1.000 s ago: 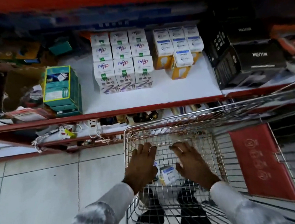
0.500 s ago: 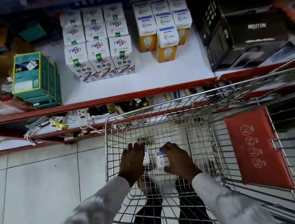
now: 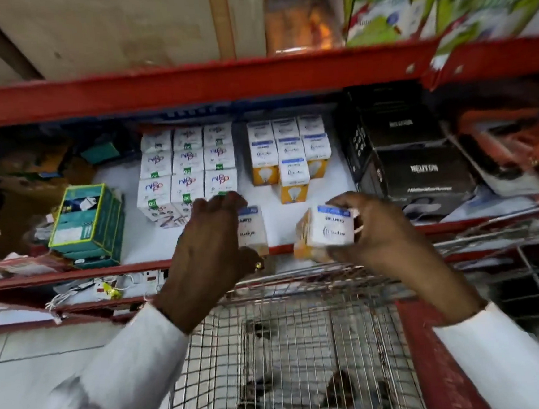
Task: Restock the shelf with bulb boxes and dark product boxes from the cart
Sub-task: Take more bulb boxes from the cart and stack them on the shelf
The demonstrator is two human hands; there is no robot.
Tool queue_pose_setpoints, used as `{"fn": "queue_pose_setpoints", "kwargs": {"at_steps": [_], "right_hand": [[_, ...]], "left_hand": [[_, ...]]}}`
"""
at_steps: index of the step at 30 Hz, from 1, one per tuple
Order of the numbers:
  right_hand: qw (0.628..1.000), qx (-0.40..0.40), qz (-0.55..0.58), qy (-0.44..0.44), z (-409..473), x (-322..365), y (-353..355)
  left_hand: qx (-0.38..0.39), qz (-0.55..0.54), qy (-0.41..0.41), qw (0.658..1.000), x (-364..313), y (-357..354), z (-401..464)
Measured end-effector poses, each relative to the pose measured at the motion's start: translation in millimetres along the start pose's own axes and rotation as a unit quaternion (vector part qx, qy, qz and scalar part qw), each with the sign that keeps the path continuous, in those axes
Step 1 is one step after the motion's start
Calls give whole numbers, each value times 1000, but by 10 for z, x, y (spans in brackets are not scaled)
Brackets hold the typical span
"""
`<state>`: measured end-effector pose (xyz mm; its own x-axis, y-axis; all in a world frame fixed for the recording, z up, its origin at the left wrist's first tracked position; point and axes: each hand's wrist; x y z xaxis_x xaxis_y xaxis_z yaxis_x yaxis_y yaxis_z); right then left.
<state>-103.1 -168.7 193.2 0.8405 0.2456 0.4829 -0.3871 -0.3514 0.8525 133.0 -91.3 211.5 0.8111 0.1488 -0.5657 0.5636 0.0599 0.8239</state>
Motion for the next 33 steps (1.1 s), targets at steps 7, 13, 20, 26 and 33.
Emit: {"fn": "queue_pose_setpoints", "kwargs": {"at_steps": [7,13,20,26,33], "right_hand": [[996,-45,-74,-19,820,-76,281],[986,-44,-160,-11,1365,-278,87],[984,-44,-173,22,1668,-430,-73],[984,-46,-169,41,1750,-522,-169],[980,-62,-180,58,1602,-539,-194]], "left_hand": [[-16,12,25,999,-160,-291,990],[-1,20,49,999,-31,-640,1399],[-2,23,73,997,56,-875,1591],[-19,13,56,998,152,-967,1602],[-43,28,31,998,50,-950,1385]]}}
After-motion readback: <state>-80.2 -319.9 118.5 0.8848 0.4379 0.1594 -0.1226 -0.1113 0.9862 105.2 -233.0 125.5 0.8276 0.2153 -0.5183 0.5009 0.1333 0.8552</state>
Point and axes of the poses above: each hand's wrist, its own z-axis towards the middle knuckle, its own y-axis out of the back of the hand, x = y × z, and after that the axes turned 12 degrees about -z, right-handed
